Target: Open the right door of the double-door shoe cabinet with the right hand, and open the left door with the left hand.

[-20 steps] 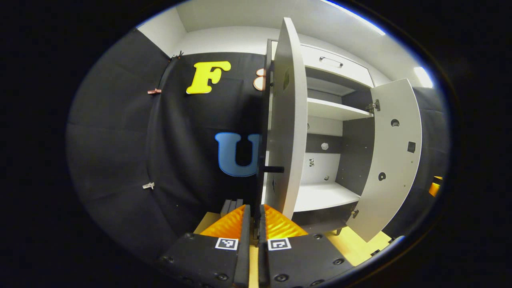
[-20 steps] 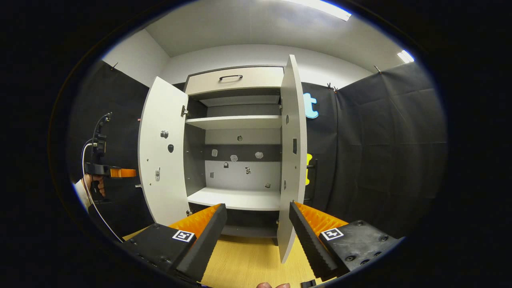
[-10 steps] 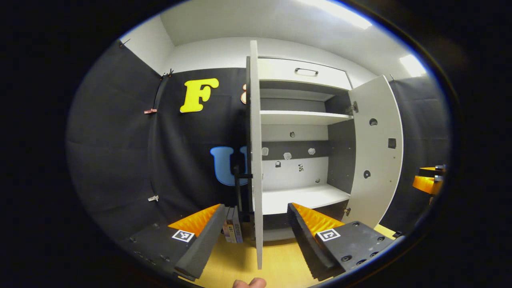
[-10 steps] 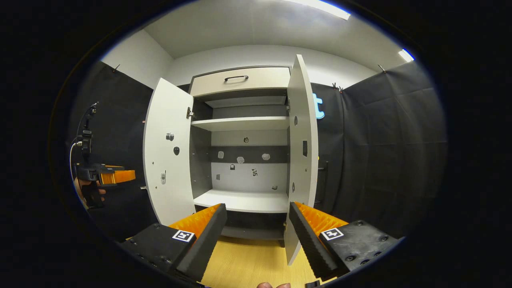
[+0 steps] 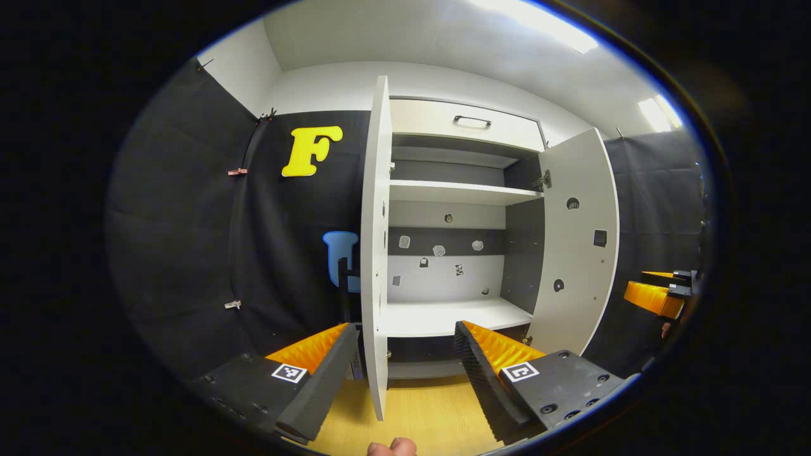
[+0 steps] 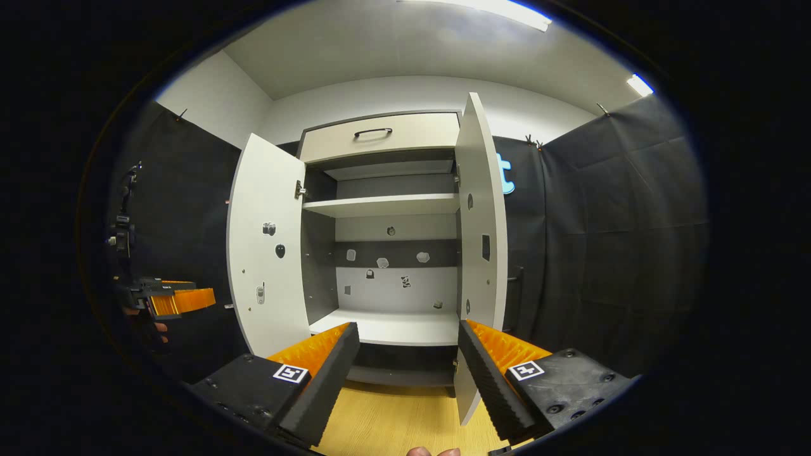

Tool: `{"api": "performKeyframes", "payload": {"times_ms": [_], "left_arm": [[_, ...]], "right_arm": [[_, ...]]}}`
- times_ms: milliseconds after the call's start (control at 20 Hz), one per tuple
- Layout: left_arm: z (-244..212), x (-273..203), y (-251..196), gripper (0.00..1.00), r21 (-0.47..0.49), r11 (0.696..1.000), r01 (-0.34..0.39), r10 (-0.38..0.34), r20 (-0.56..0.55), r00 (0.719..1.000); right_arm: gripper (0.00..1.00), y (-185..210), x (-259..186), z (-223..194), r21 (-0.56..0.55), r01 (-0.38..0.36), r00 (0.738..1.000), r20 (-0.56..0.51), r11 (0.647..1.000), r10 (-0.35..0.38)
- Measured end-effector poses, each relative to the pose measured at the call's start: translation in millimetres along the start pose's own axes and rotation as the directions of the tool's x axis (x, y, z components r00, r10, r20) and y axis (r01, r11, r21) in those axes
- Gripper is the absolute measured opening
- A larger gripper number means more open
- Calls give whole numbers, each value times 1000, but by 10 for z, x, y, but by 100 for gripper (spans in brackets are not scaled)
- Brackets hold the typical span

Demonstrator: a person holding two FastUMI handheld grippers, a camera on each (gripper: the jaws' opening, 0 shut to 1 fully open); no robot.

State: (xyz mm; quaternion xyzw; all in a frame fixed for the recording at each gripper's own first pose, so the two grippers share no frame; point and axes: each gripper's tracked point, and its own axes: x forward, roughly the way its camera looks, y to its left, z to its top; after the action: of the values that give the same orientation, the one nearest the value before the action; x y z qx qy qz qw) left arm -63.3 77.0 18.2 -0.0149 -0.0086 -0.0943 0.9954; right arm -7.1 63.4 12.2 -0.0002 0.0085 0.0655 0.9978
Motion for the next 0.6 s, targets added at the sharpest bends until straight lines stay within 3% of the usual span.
{"api": "performKeyframes", "payload": {"times_ms": [600], "left_arm": [[-22, -53, -375, 96, -14, 999, 50, -50, 8, 999]], "right_arm": [[98, 131, -58, 81, 3, -31, 999, 22, 1000, 31]]}}
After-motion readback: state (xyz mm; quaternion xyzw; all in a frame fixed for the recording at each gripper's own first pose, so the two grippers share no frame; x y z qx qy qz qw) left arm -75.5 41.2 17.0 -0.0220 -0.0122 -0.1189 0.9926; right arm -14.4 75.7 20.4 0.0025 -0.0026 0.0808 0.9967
